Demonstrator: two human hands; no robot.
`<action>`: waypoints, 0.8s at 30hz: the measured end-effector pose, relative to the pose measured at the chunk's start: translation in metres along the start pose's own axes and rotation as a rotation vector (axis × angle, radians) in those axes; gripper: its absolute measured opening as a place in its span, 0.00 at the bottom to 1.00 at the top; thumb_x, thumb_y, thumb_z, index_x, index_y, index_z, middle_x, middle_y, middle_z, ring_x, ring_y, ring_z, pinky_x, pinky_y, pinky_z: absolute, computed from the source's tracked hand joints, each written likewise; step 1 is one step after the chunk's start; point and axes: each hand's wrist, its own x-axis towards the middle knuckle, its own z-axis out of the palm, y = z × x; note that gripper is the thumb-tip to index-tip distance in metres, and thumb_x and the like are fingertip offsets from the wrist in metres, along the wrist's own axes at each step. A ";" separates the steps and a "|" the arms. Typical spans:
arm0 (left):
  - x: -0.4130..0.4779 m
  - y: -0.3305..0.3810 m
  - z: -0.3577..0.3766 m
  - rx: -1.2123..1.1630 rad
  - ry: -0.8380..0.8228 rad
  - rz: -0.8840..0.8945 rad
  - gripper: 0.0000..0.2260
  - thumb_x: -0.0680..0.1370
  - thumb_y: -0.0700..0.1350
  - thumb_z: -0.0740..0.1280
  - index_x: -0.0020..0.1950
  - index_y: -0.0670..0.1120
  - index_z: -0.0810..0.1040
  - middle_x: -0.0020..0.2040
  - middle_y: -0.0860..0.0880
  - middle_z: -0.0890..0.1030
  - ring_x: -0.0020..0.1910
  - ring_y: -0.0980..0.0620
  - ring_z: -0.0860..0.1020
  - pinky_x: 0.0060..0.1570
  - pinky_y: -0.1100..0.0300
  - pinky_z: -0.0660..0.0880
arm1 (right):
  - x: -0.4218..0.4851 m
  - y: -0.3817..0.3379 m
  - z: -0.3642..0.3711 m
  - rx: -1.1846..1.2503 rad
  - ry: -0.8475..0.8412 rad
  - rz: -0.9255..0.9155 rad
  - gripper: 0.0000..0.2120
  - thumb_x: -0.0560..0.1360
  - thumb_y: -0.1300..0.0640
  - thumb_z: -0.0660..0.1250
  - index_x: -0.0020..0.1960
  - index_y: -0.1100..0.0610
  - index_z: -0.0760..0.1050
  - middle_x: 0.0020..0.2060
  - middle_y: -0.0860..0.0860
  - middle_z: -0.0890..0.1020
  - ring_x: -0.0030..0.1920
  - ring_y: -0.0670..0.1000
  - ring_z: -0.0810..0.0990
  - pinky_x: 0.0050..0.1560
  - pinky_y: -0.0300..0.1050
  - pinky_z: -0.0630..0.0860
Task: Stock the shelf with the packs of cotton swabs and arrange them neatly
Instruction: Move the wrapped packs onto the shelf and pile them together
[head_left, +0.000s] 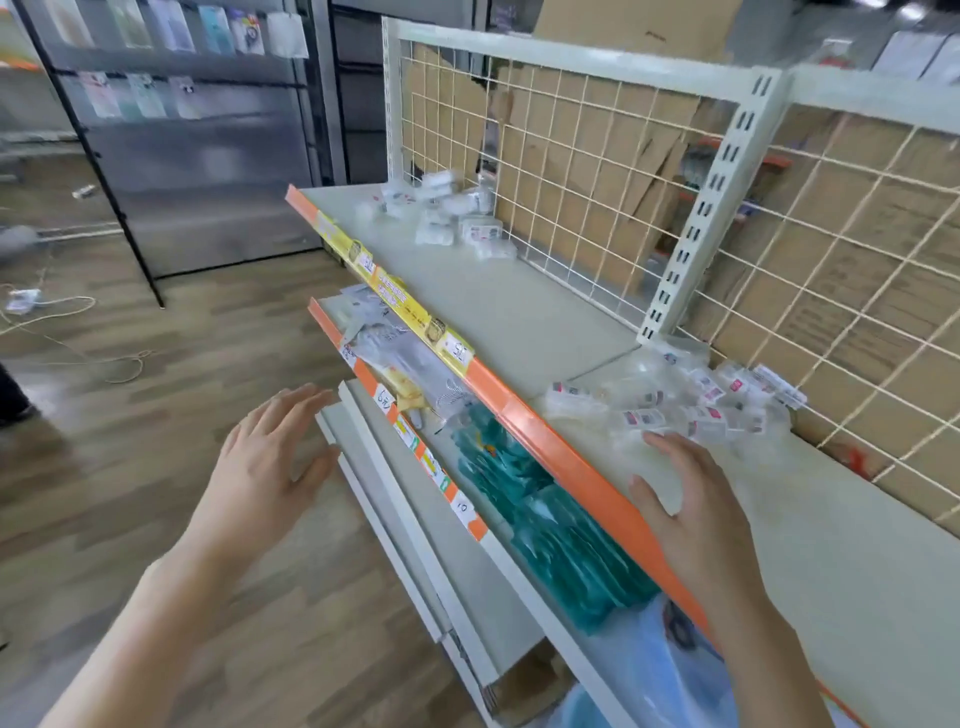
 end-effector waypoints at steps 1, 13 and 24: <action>0.012 -0.012 -0.002 0.004 0.005 0.004 0.27 0.74 0.59 0.54 0.67 0.46 0.72 0.66 0.45 0.74 0.66 0.40 0.70 0.61 0.45 0.67 | 0.010 -0.009 0.012 -0.001 0.003 -0.007 0.18 0.74 0.56 0.67 0.64 0.55 0.73 0.63 0.50 0.74 0.66 0.51 0.69 0.62 0.44 0.65; 0.115 -0.147 -0.025 0.023 -0.010 0.012 0.25 0.75 0.59 0.56 0.67 0.48 0.72 0.67 0.48 0.73 0.66 0.42 0.70 0.61 0.49 0.65 | 0.105 -0.094 0.129 0.035 -0.069 0.021 0.19 0.75 0.54 0.67 0.65 0.52 0.72 0.65 0.49 0.72 0.68 0.51 0.68 0.65 0.49 0.66; 0.209 -0.217 0.005 0.028 0.002 -0.031 0.27 0.73 0.59 0.55 0.67 0.47 0.72 0.67 0.48 0.73 0.66 0.44 0.69 0.62 0.53 0.63 | 0.226 -0.107 0.203 0.030 -0.078 0.031 0.18 0.75 0.56 0.67 0.65 0.52 0.72 0.66 0.49 0.72 0.67 0.50 0.68 0.63 0.46 0.65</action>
